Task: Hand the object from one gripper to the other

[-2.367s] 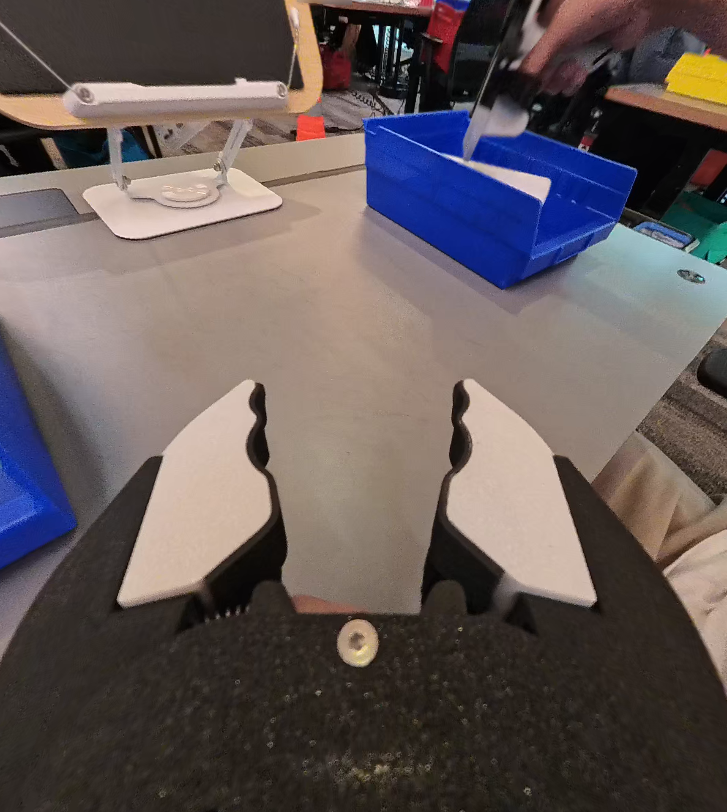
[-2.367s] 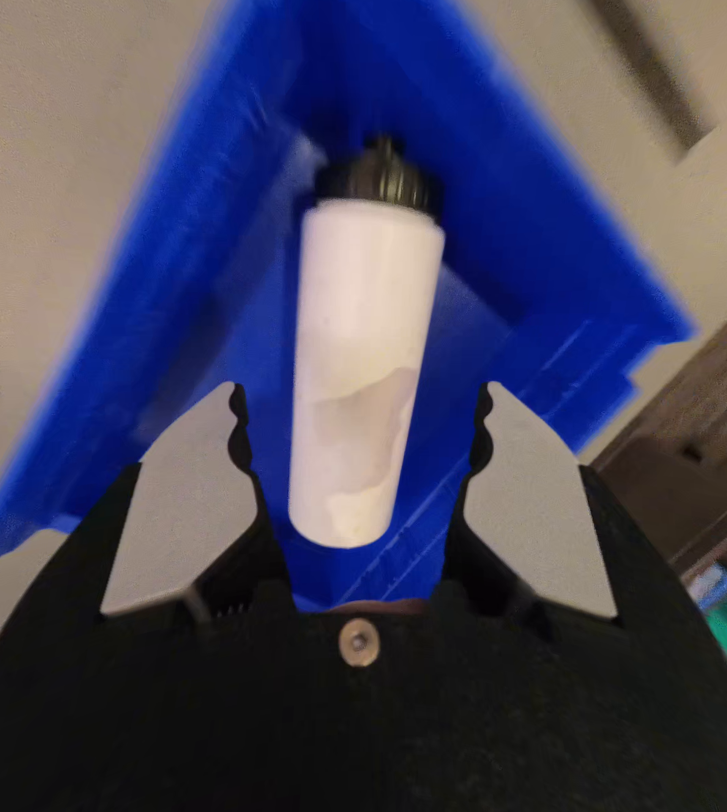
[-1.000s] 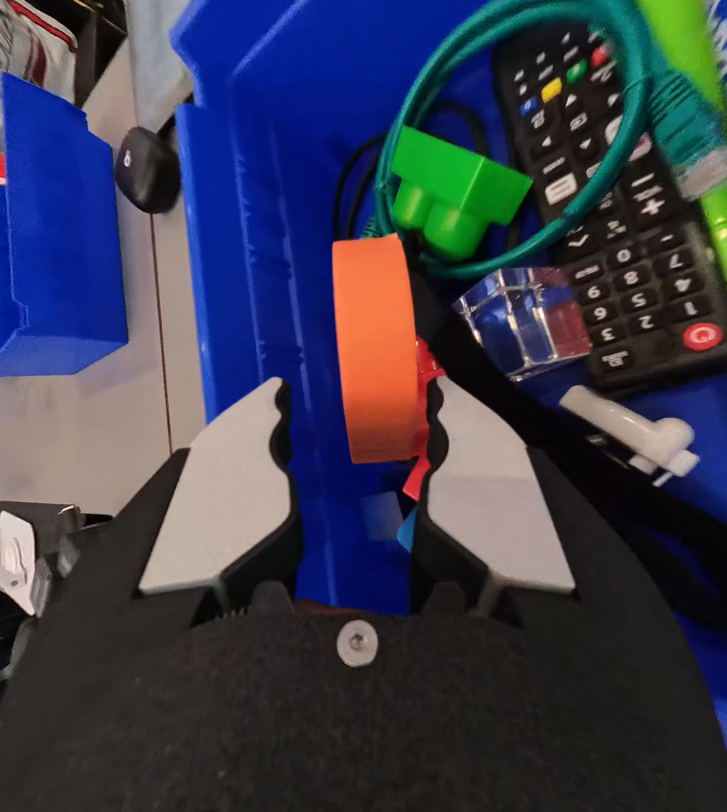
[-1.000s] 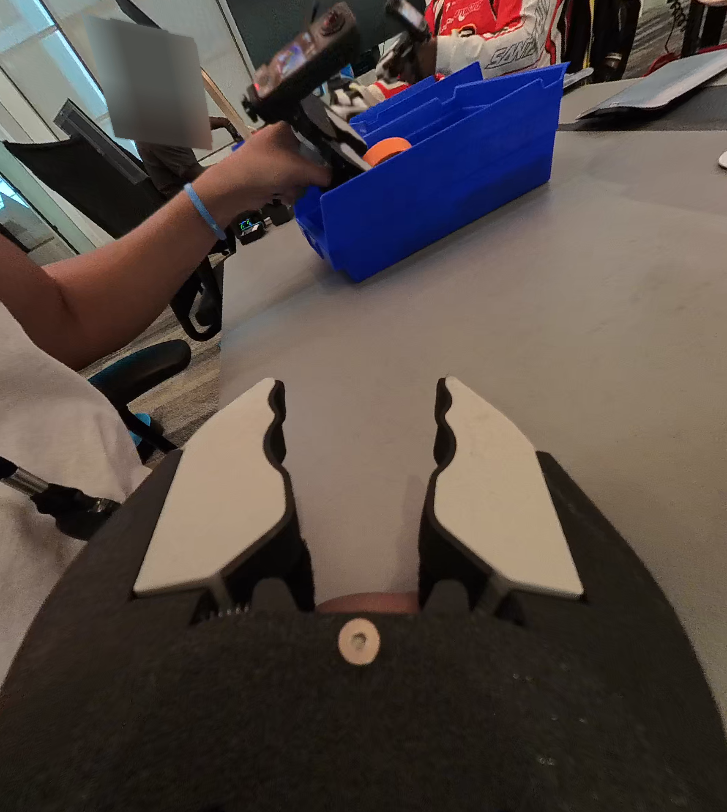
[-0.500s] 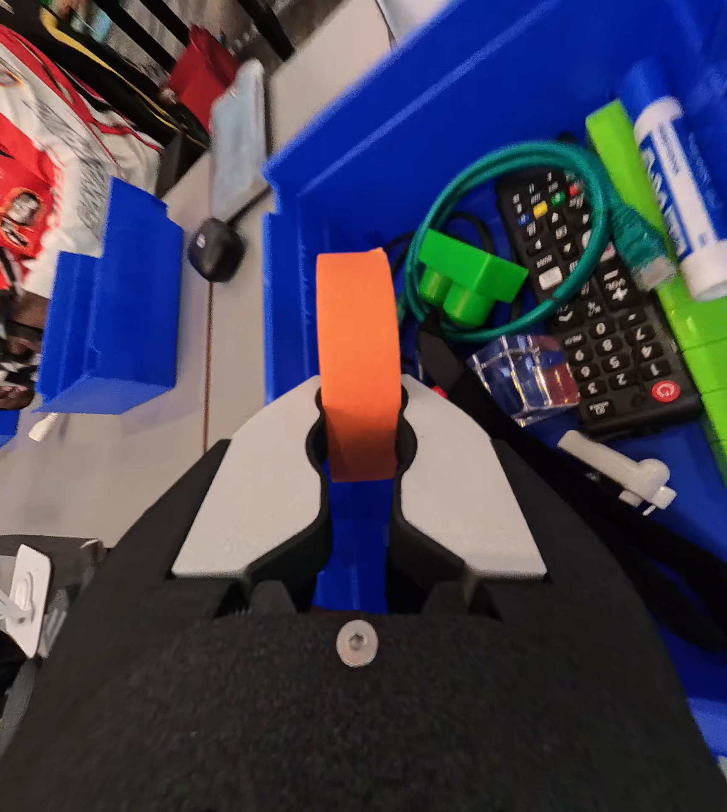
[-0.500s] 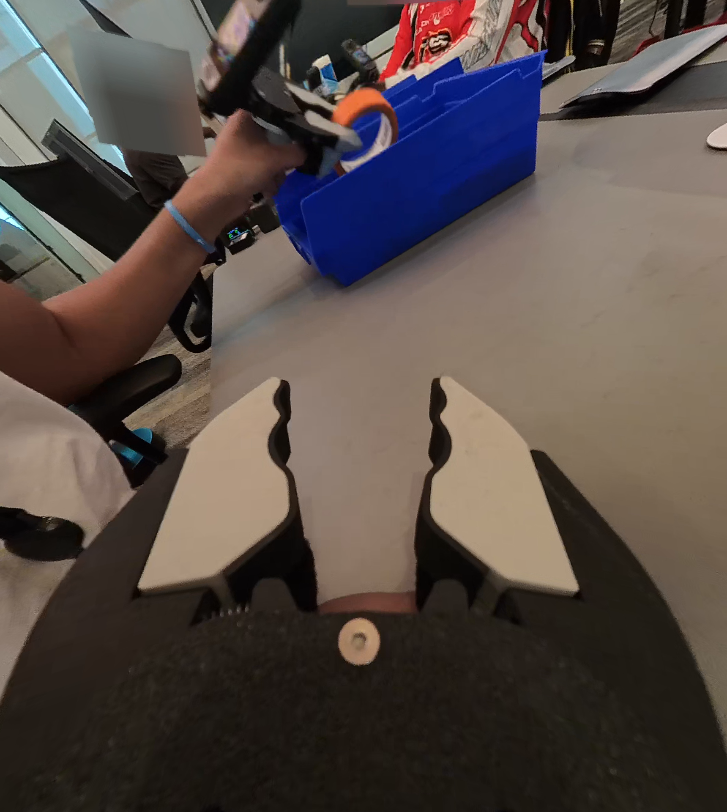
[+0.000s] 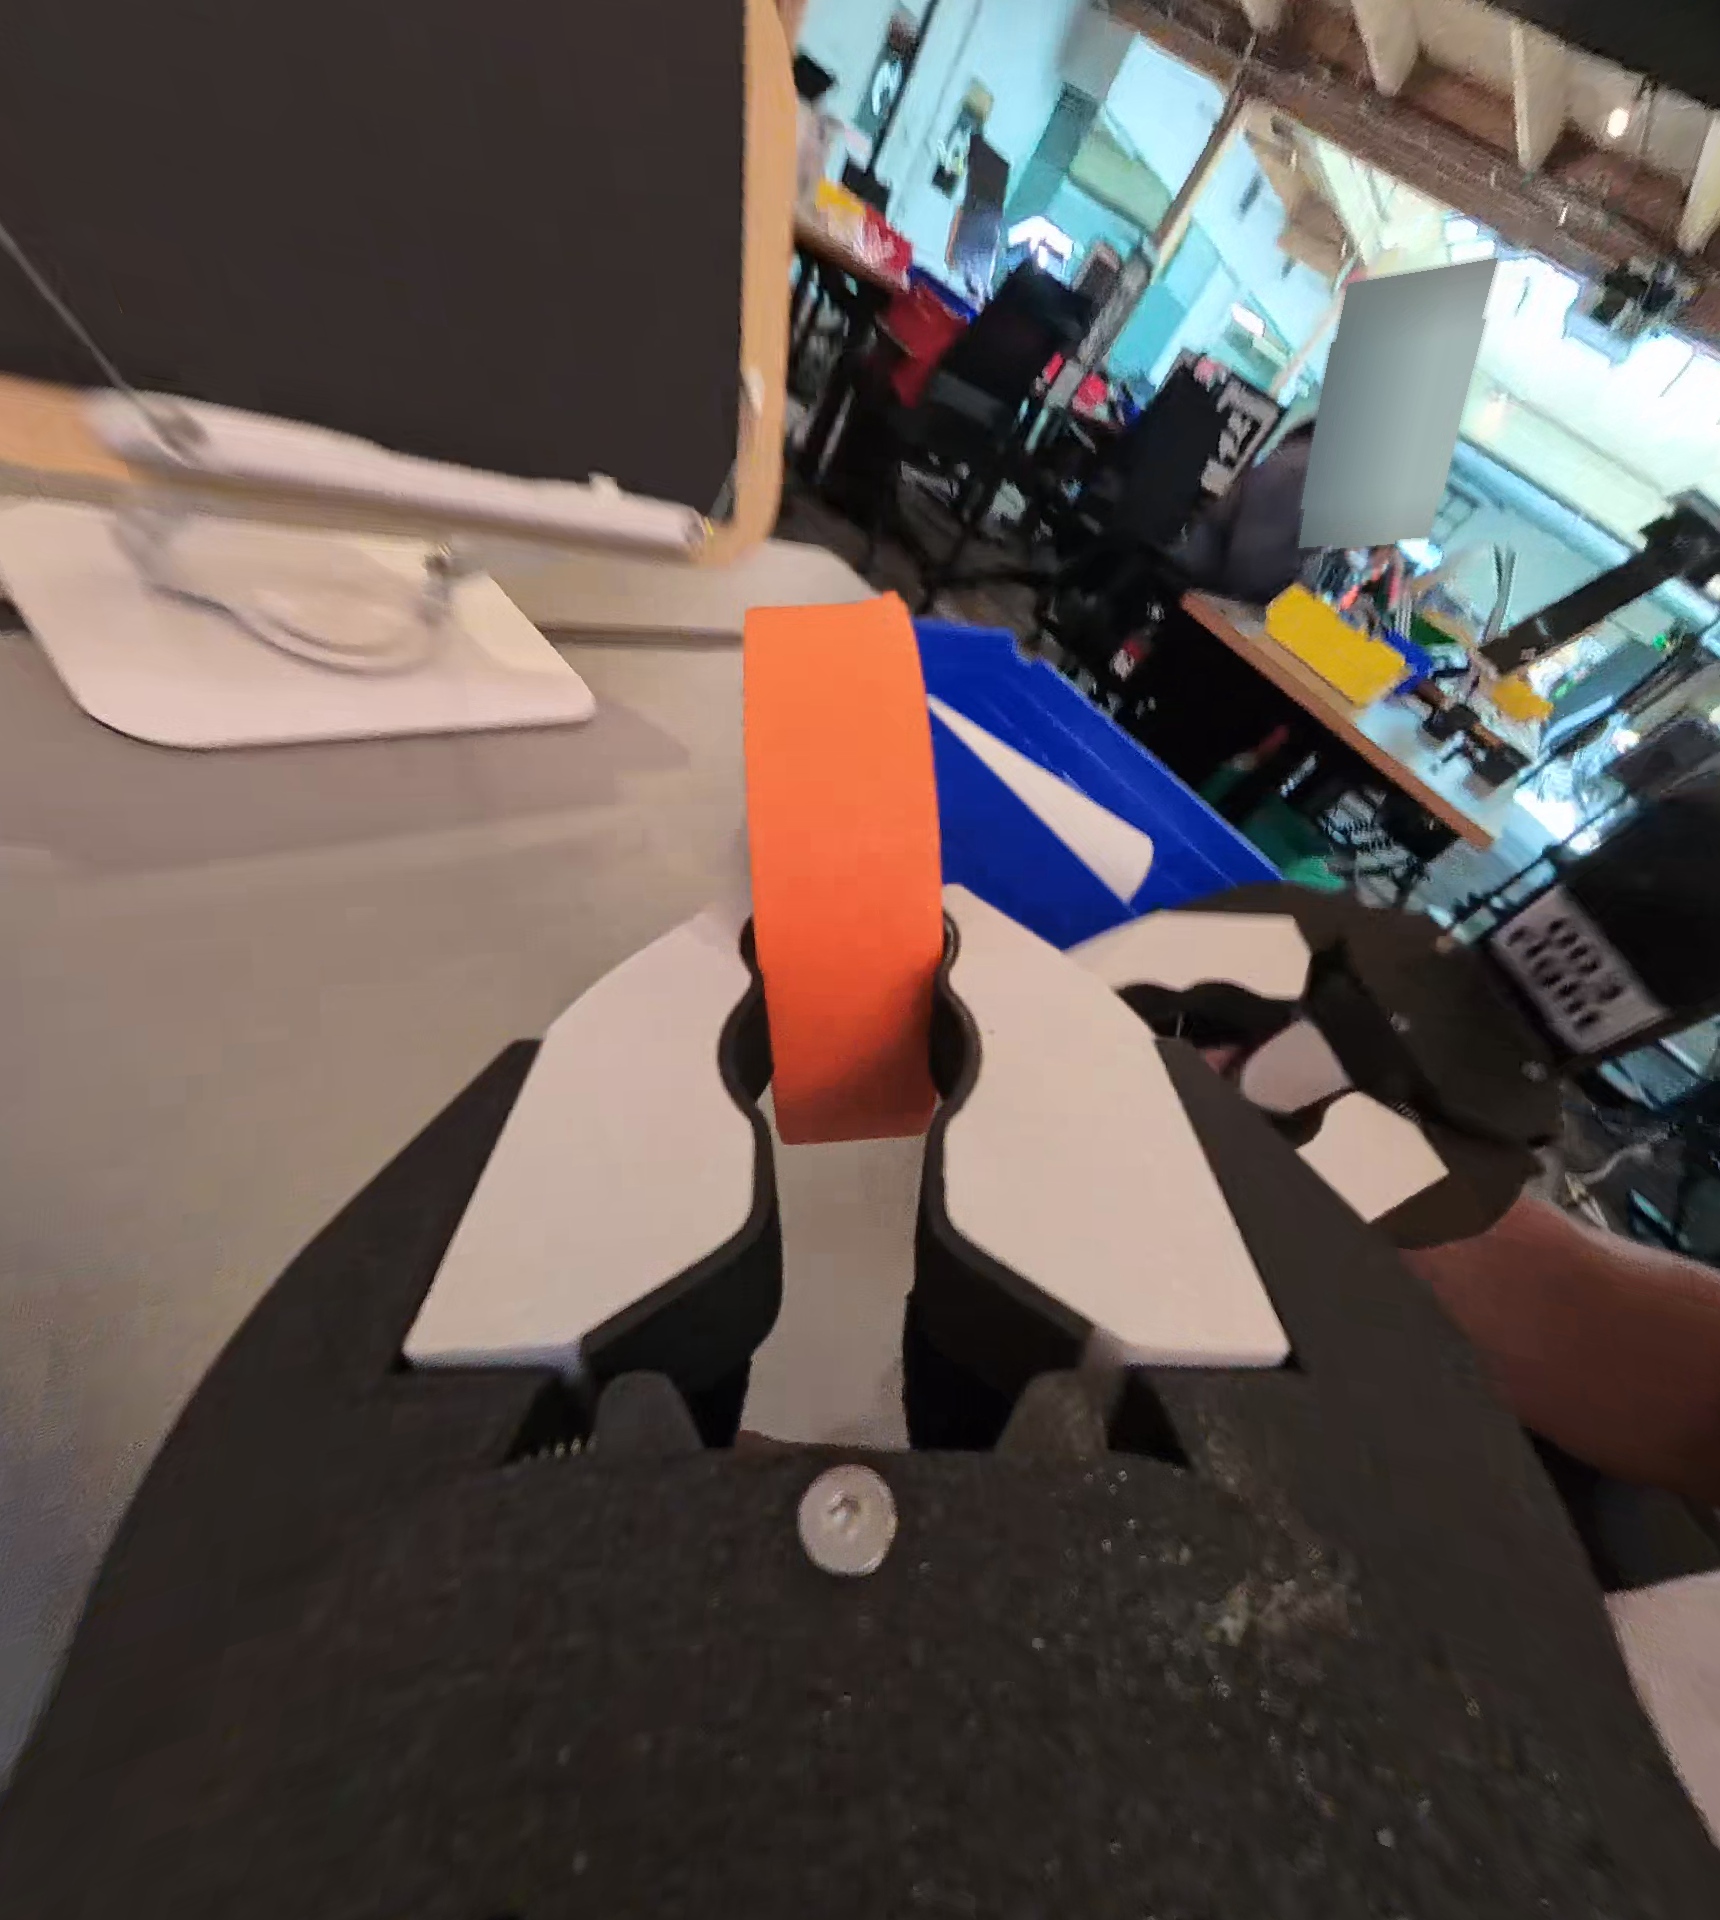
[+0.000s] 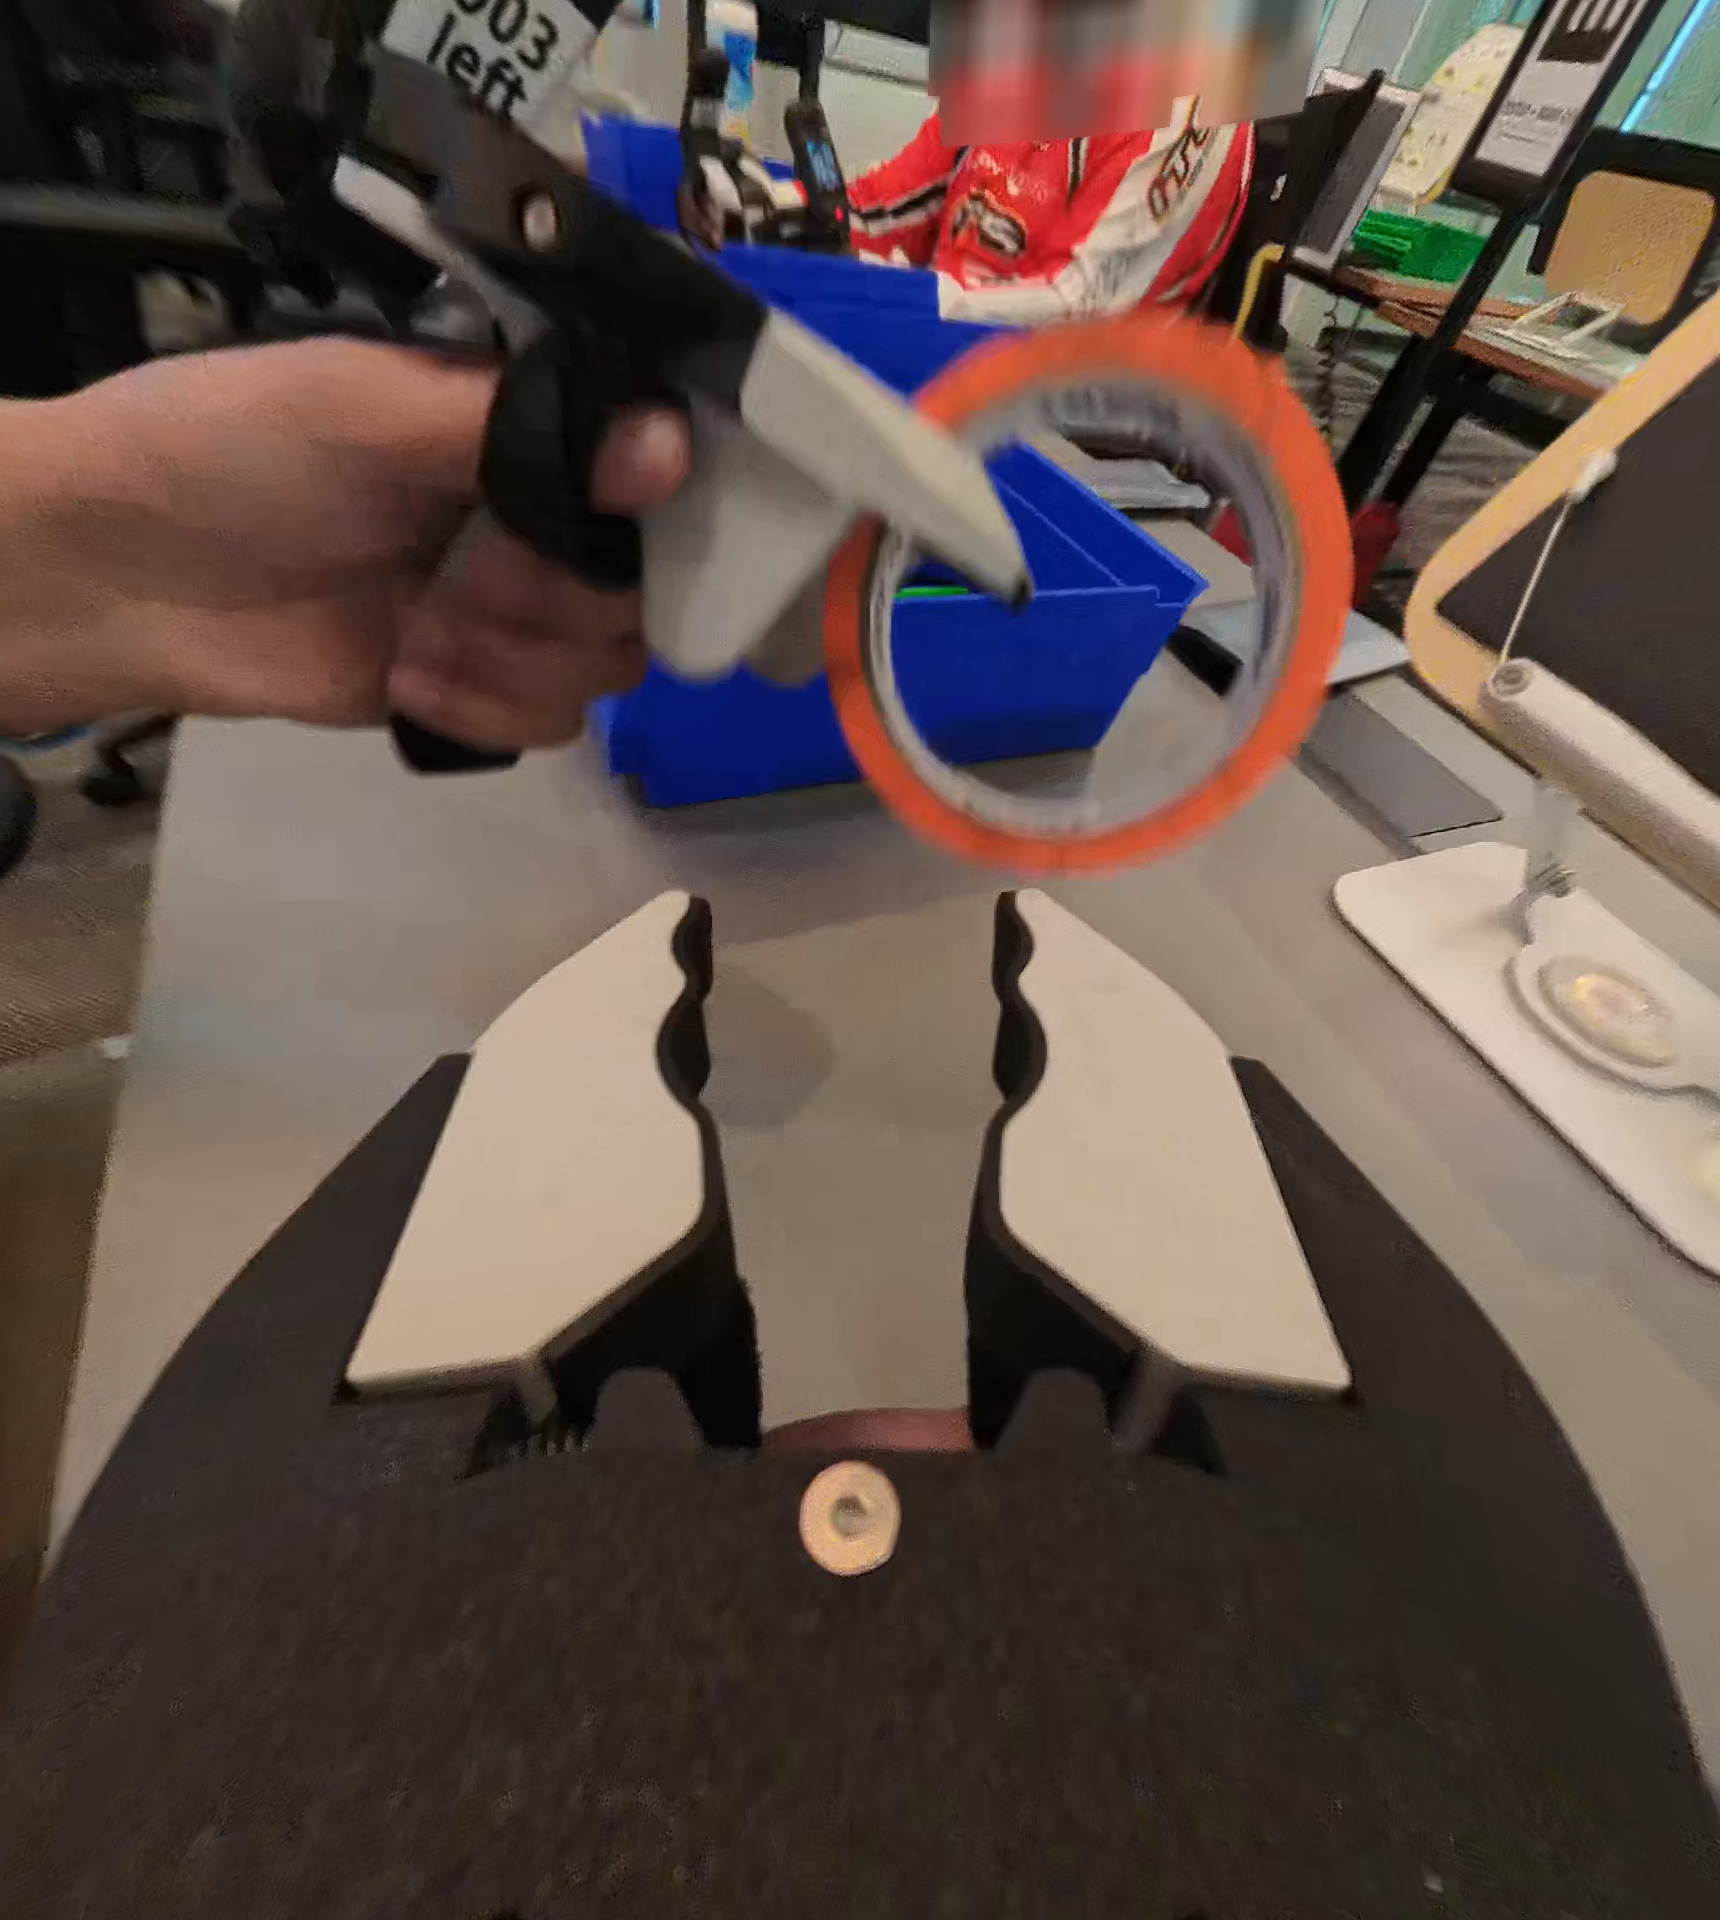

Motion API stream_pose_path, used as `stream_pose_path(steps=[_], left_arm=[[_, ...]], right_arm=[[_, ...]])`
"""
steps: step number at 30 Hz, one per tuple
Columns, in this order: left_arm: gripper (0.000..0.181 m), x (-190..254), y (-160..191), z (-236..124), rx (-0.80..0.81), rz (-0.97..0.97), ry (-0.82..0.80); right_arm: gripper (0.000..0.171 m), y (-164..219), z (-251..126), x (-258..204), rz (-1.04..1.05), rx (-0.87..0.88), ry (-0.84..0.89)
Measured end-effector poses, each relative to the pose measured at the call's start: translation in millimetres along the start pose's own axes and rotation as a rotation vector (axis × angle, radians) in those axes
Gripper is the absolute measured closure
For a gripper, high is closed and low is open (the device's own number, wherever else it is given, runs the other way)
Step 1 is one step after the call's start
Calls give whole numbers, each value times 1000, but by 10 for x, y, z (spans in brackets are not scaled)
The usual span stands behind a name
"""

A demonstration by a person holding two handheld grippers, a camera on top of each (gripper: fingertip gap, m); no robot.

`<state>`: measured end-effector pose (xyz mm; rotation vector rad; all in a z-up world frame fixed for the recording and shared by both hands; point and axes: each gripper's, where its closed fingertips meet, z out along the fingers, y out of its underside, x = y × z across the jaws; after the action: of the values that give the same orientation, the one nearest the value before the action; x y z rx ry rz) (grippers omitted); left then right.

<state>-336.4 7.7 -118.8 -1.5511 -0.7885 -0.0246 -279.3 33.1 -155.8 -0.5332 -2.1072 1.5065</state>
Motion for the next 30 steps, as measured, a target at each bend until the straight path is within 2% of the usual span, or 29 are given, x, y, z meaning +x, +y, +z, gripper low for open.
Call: stream_pose_path(steps=[2,5,8,9,10,14,17,21,23,26,30], left_arm=[[155,111,237,153,-55,32,-24],[155,144,431,248,-98,45,-107],[156,234,492,278,-99,3,-91],[155,265,515,285,-102,2,-83],[155,290,552,292,-115,-1,-78],[150,400,732,293,-159,-10,30],[128,269,863,152,-143,22,32],[125,-54,1081,-54,-105,41,-34],[120,-45,1043,-88,-90,39,-22],[116,-61,1004,-119,-81,182,-109],[118,-29,970,-106,-88,332,-189]], right_arm=[[123,-15,78,19,-58,-57,46],[141,112,146,-48,-103,-162,35],[141,294,186,-93,-115,-200,50],[144,340,193,-100,-130,-201,64],[158,373,183,-76,-162,-199,95],[160,521,77,-108,-285,-218,116],[161,829,-97,74,-542,-338,286],[161,1292,-177,283,-1005,-602,423],[161,1292,-134,383,-1146,-676,491],[161,1139,-38,428,-1267,-692,587],[161,1019,56,274,-1305,-658,586]])
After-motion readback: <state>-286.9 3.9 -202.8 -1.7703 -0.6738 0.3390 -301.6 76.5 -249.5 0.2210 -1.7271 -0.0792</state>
